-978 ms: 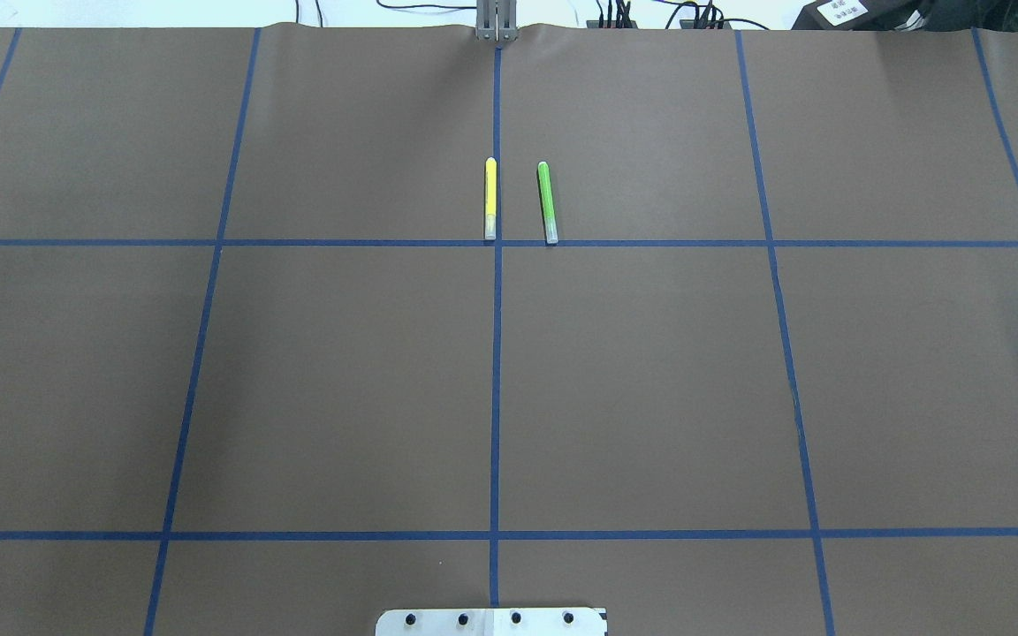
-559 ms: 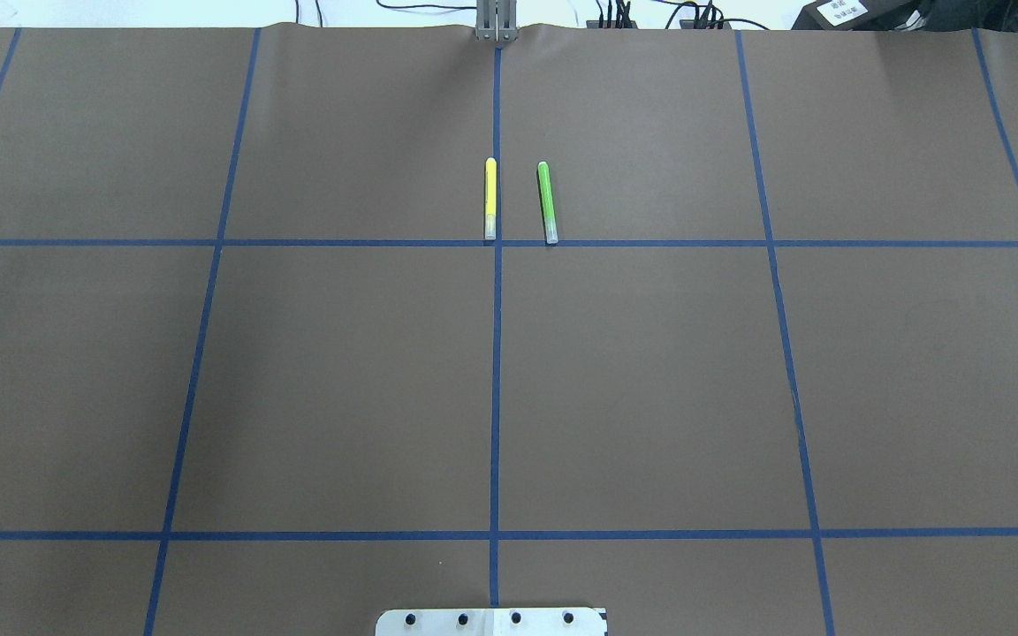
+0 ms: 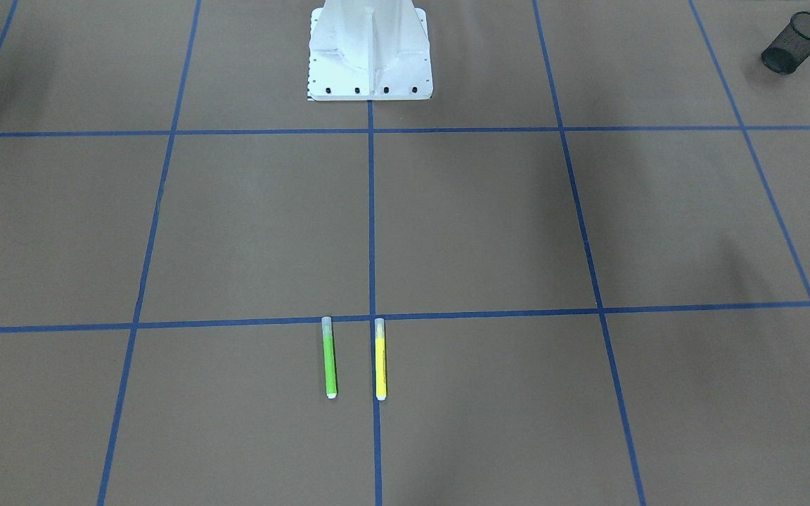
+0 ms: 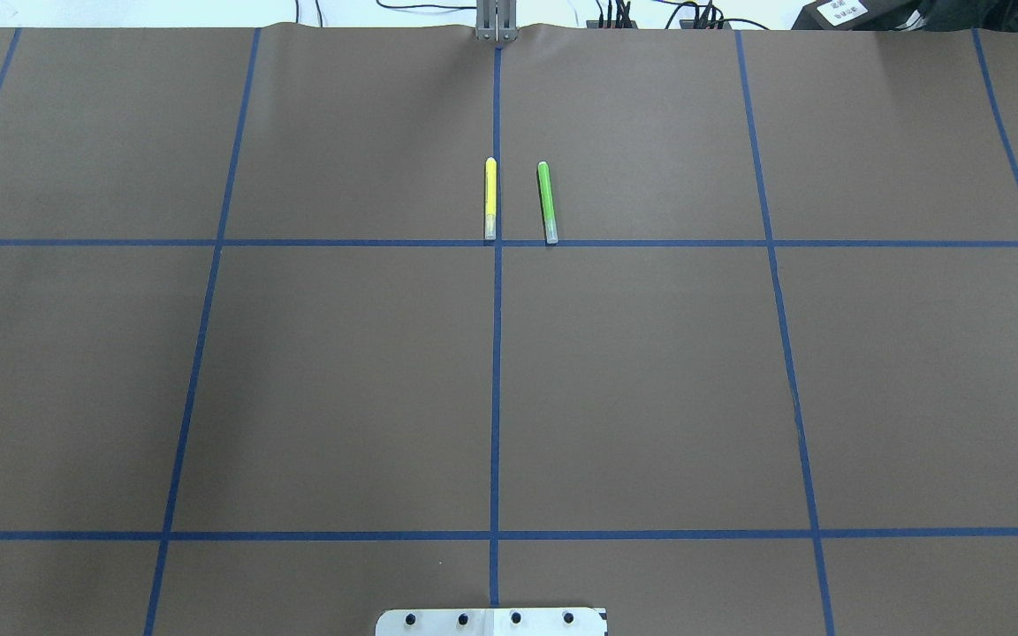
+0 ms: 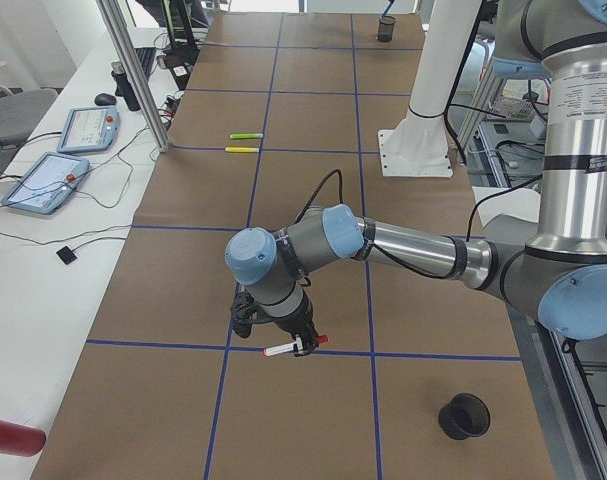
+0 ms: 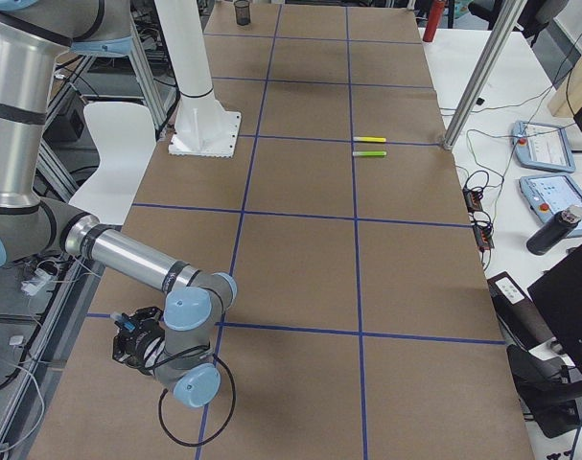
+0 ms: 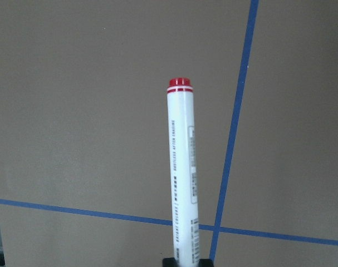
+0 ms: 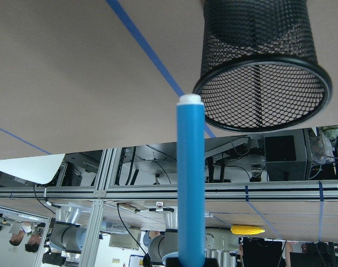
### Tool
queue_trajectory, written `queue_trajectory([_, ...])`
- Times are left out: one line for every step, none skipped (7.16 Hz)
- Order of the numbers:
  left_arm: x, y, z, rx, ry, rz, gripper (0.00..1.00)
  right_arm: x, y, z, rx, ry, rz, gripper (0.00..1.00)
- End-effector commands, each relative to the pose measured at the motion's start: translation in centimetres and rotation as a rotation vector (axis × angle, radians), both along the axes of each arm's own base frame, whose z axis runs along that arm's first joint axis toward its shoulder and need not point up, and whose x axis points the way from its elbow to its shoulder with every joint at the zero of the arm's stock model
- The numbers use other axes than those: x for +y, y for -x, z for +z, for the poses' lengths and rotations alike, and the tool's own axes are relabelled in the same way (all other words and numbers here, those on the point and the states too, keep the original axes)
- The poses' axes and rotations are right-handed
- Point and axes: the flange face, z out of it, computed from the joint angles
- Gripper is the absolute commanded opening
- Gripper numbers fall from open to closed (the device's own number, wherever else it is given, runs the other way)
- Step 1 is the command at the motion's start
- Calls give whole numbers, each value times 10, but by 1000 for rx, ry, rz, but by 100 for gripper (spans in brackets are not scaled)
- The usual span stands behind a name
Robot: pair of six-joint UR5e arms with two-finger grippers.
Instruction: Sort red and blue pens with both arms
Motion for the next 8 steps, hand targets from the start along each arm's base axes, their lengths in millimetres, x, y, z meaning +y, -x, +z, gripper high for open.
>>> queue_trajectory([-1,0,-3,-1,-9,0,0,17,-1,14,13,68,18,0])
queue_trajectory([-3,0,-5,-1,-13,0,0,19,-1,15,14,74,24,0])
queue_trajectory([-4,0,-6,-1,-15,1,0,17,-2,15,38,90,27,0])
queue_trajectory([-3,0,-6,0,-15,-1,0,13,-3,17,45,62,28,0])
queue_trajectory([-3,0,-5,1,-15,-2,0,10,-3,34,50,43,31,0])
queue_trajectory([-3,0,-6,1,-17,0,0,4,-4,49,50,46,33,0])
queue_trajectory([-3,0,-6,1,-17,0,0,6,-4,50,49,52,31,10])
queue_trajectory([-2,-1,-8,1,-20,0,0,9,-3,51,48,56,33,13])
